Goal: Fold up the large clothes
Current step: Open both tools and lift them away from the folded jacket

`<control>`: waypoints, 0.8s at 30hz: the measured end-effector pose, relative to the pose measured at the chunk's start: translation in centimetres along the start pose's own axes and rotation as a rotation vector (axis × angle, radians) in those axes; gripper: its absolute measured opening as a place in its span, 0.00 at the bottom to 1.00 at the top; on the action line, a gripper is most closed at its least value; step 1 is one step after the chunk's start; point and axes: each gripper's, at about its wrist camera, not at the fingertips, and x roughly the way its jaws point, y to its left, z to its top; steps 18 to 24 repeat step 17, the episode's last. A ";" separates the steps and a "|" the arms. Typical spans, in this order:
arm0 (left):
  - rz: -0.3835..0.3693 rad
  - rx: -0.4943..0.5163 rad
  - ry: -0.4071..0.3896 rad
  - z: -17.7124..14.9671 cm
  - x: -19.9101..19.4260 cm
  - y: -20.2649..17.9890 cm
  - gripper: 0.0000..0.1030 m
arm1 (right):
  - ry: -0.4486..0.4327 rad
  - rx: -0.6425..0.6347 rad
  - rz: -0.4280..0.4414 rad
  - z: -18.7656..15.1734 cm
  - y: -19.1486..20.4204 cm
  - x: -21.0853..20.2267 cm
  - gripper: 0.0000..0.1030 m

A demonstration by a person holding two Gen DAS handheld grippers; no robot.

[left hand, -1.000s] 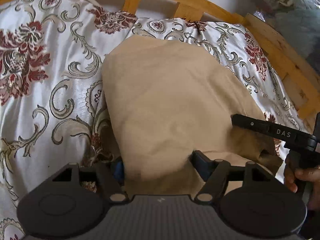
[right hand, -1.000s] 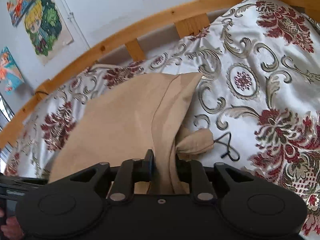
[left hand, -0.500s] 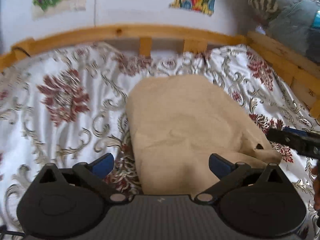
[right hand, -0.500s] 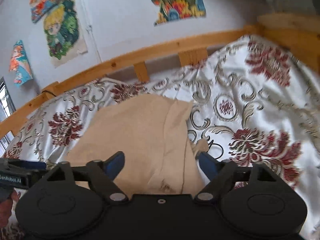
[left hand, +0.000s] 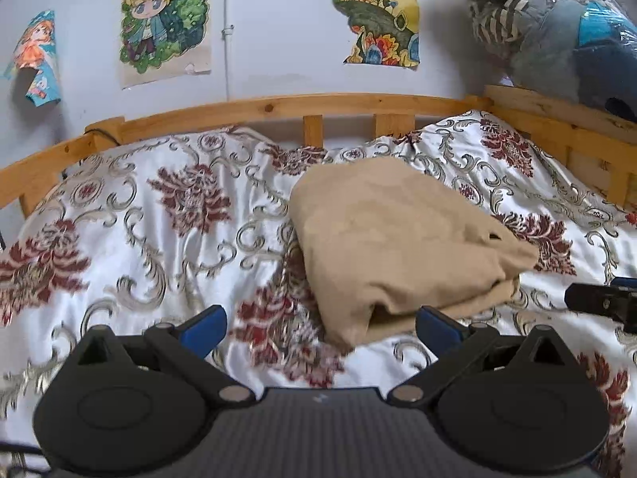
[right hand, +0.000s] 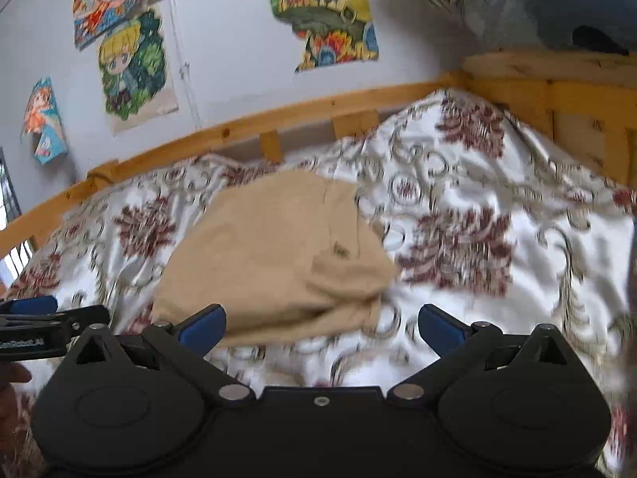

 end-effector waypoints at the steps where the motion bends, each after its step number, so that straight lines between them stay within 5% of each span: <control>1: 0.000 -0.001 0.003 -0.3 -0.1 0.0 0.99 | 0.007 -0.015 0.006 -0.4 0.4 -0.2 0.99; 24: 0.007 -0.039 0.029 -1.0 0.3 0.5 0.99 | 0.042 -0.050 -0.016 -1.7 0.6 0.8 0.99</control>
